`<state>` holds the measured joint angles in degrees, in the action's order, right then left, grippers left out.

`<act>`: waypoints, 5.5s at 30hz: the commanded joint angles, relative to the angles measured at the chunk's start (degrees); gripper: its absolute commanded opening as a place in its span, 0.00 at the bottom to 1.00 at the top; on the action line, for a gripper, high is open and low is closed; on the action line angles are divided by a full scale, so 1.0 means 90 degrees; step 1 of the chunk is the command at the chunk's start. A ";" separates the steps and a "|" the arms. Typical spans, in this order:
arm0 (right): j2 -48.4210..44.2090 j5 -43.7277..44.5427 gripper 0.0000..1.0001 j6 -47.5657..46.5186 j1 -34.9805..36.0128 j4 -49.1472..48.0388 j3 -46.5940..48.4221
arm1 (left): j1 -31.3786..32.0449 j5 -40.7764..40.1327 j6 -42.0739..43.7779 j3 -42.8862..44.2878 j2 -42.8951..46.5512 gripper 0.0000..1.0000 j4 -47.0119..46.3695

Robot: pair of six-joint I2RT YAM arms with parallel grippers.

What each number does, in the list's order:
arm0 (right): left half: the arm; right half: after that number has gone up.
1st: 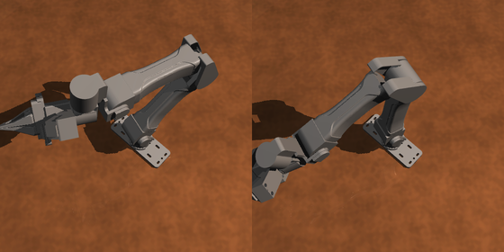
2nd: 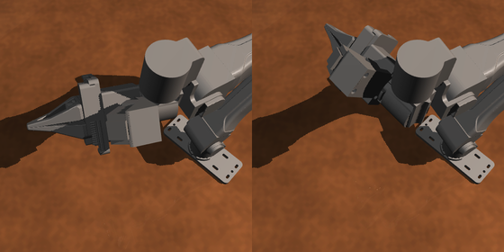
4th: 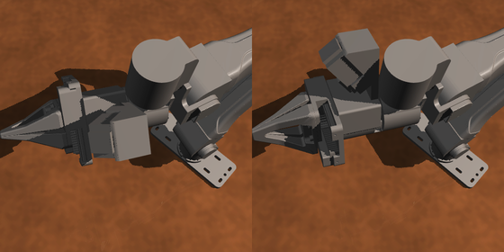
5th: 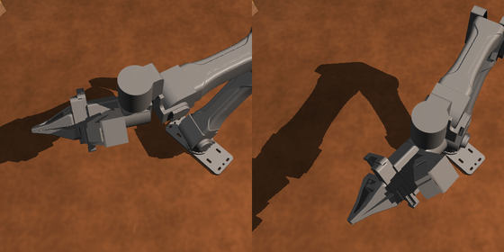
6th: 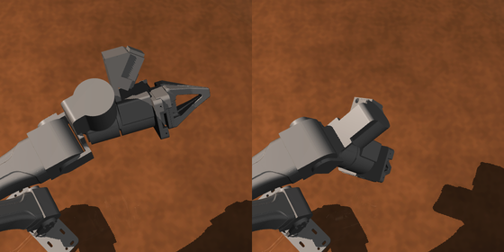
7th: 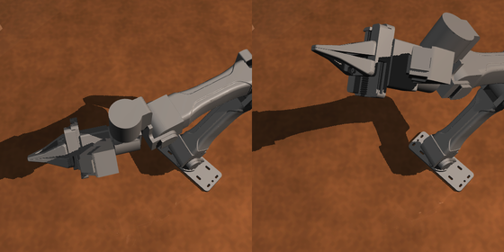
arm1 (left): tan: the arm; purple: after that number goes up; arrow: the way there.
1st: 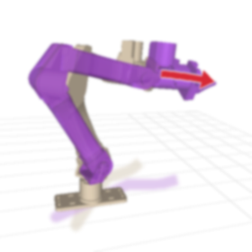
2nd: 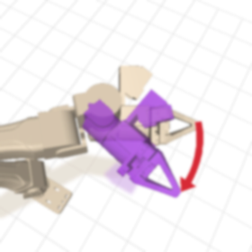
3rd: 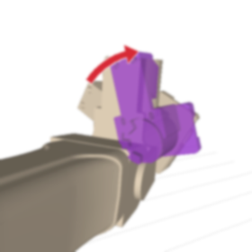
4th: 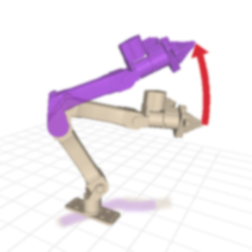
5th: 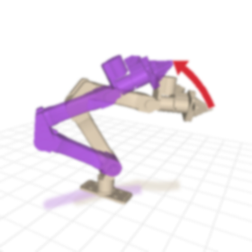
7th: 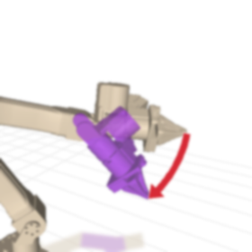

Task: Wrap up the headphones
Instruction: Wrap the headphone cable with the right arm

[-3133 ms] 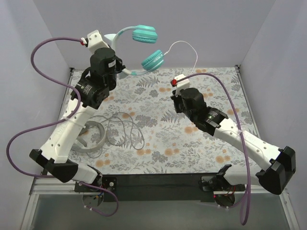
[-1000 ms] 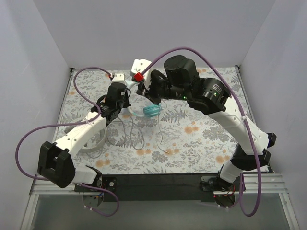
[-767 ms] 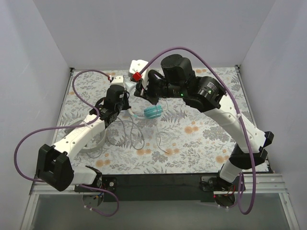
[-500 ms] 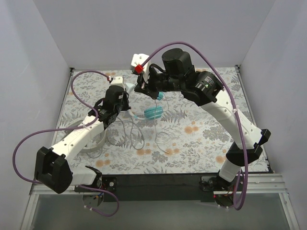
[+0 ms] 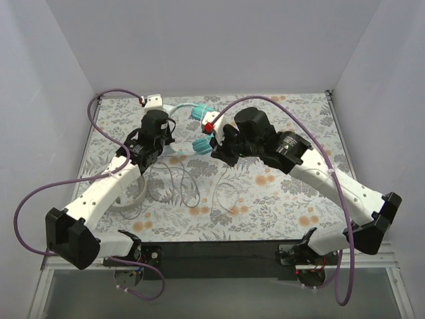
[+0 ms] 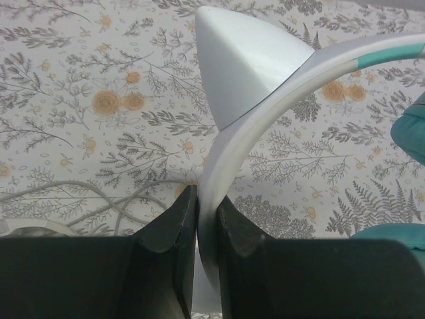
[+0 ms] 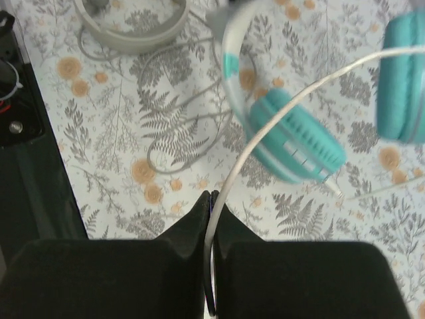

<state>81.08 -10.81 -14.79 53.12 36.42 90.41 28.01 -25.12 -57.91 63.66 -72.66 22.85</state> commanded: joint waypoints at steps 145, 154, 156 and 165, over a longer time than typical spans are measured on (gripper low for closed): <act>0.0327 0.2509 0.36 0.2678 -0.0170 -0.8666 -0.5524 | -0.1540 0.1590 -0.2687 0.2760 0.0476 0.00 0.1338; -0.0920 0.2403 0.50 0.2453 -0.0112 -0.8560 -0.6109 | -0.1540 0.1561 -0.2599 0.2917 0.0359 0.00 0.1396; -0.1641 0.2373 0.57 0.2522 -0.0112 -0.8257 -0.6373 | -0.1540 0.1561 -0.2599 0.2878 0.0369 0.00 0.1387; -0.2028 0.0648 0.70 0.2521 -0.1125 -0.7172 -0.6442 | -0.1540 0.1688 -0.2609 0.2878 0.0369 0.00 0.1289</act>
<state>59.88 3.60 8.12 47.59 -32.23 32.36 14.35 -11.05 -80.36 87.13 -70.08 37.76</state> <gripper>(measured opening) 0.692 0.121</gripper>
